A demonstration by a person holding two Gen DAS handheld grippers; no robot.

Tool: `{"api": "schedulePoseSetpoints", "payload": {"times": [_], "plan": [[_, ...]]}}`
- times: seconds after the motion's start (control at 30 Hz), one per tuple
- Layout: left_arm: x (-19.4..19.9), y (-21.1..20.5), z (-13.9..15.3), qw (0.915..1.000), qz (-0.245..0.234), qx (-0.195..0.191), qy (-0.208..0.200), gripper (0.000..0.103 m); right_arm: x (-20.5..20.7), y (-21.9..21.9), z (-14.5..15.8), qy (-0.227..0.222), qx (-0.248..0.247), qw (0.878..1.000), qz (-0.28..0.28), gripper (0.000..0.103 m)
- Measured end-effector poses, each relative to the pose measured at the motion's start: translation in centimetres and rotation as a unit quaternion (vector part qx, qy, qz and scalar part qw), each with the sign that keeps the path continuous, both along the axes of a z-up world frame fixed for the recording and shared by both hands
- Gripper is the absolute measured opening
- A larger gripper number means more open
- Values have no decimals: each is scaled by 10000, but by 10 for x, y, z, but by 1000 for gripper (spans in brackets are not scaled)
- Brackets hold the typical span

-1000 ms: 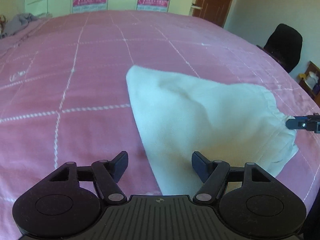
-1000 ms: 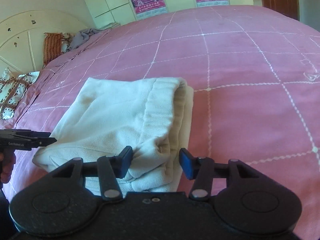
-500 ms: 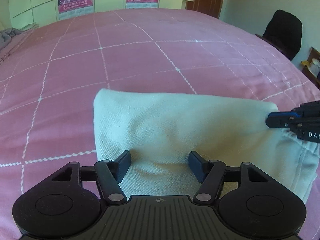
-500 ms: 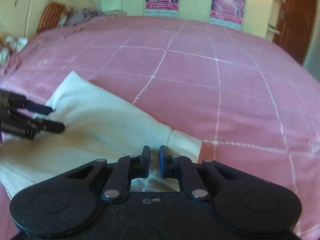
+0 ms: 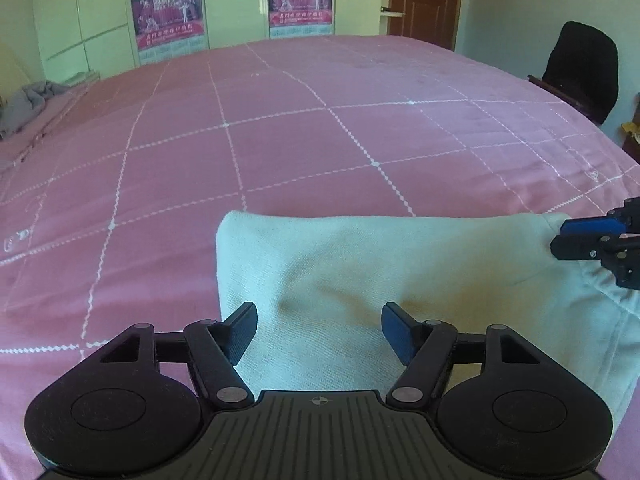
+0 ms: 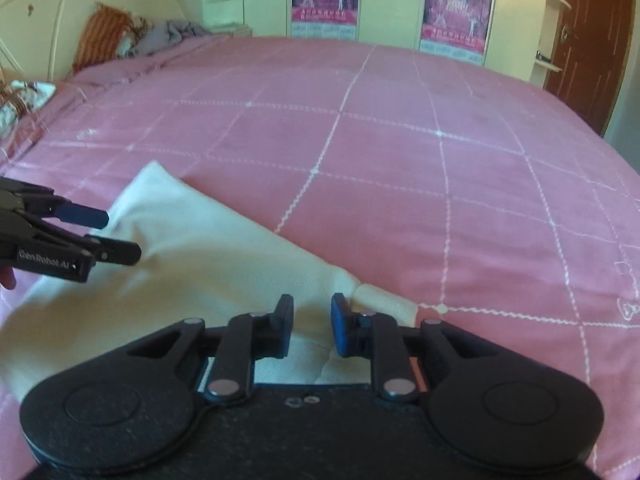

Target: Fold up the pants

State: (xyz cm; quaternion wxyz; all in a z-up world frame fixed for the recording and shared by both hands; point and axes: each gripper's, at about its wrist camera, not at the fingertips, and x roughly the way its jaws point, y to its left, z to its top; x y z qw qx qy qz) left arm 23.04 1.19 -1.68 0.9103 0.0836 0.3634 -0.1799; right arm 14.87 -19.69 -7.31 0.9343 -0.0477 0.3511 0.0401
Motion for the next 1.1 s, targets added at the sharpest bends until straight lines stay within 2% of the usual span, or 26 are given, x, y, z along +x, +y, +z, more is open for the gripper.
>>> {"api": "schedulePoseSetpoints", "payload": {"times": [0.23,0.27,0.37,0.47,0.67,0.73,0.8,0.97,1.1], "plan": [[-46,-3,13,9992,94,120,-363,69,-47,-5,8,-238,109,9996,-119,24],[-49,-5,10,9995,51,127,-284,69,-49,-6,5,-191,155,9996,-124,24],[-56,-15,-10,9983,-62,577,-77,69,-46,-8,-17,203,-15,9996,-215,29],[-62,-10,-6,9989,59,459,-70,69,-51,-6,-11,155,37,9994,-299,31],[-89,-6,12,9990,115,300,-312,69,-79,1,14,-348,221,9991,-77,31],[-91,-9,5,9990,72,394,-189,69,-78,5,5,-151,201,9997,-10,32],[-92,-14,-7,9984,21,556,-51,69,-71,10,-17,232,-125,9996,-50,33],[-101,-13,0,9983,118,549,-139,69,-76,13,-13,142,-141,9998,-84,34],[-114,-11,13,9987,100,412,-271,69,-95,8,7,-310,62,9994,-107,34]]}}
